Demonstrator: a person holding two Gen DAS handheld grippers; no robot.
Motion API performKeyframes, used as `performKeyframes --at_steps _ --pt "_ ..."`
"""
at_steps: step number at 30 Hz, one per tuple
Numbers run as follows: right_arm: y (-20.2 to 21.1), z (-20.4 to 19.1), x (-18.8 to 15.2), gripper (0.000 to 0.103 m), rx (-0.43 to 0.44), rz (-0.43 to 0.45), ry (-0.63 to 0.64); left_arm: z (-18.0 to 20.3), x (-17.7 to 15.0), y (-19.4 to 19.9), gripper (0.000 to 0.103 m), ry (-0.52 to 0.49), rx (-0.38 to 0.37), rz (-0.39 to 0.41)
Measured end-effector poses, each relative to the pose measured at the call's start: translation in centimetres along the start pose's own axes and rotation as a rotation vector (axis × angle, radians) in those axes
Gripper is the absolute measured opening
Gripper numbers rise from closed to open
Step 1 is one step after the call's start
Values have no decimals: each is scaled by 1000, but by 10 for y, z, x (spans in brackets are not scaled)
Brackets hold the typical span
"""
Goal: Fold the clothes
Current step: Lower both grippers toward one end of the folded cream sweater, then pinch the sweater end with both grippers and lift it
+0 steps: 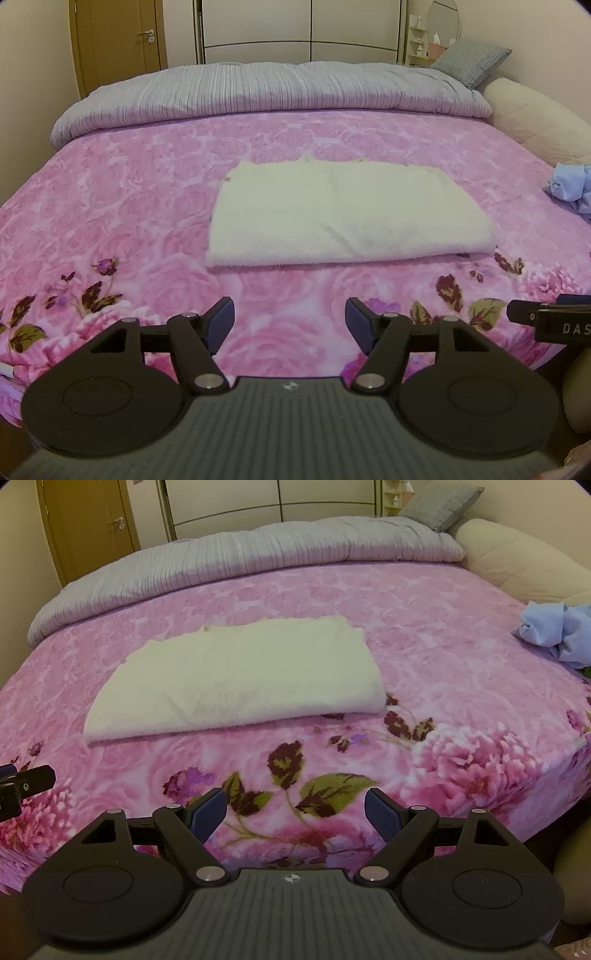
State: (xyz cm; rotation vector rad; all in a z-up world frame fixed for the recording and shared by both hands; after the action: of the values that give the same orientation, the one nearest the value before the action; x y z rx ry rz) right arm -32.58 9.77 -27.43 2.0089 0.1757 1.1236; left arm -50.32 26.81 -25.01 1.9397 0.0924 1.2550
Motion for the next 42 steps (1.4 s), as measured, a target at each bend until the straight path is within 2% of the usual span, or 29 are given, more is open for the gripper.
performKeyframes --at_steps 9,12,16,21,23,26,32,36,38,42 --pt "-22 10 9 85 -9 -33 -8 0 3 -32 64 -6 12 -50" --pt "-32 16 12 85 -3 -38 -22 -2 4 -46 64 18 -14 -70" --pt "-43 40 15 85 133 34 -172 -11 4 -69 63 90 -81 -110" --pt "-62 80 19 80 310 92 -439 -16 9 -101 47 61 -75 -135" --pt "-74 94 21 79 339 107 -531 -17 14 -115 47 60 -75 -146" --pt "-92 109 26 76 366 132 -636 -17 22 -135 47 46 -74 -150" --pt "-128 134 32 75 377 154 -830 -14 24 -170 49 -72 -50 -139" --pt "-140 150 34 75 402 228 -941 -29 26 -180 49 -1 -76 -148" --pt "-144 155 36 75 395 265 -964 -35 31 -180 48 27 -85 -133" --pt "-149 157 38 67 355 309 -955 -38 39 -189 41 47 -117 -126"
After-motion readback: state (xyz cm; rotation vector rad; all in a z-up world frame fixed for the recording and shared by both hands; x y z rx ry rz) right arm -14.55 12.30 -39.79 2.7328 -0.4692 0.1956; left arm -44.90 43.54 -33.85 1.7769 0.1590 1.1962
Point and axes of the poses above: each gripper's, at about its wrist camera, not at the fingertips, and y roughly against the way its jaws point, z to its right, x to its top, the point moved 5 cm from there along -y, roughly the way its jaws point, and after that the axes turned 14 degrees about x, right-handed, at the moved point
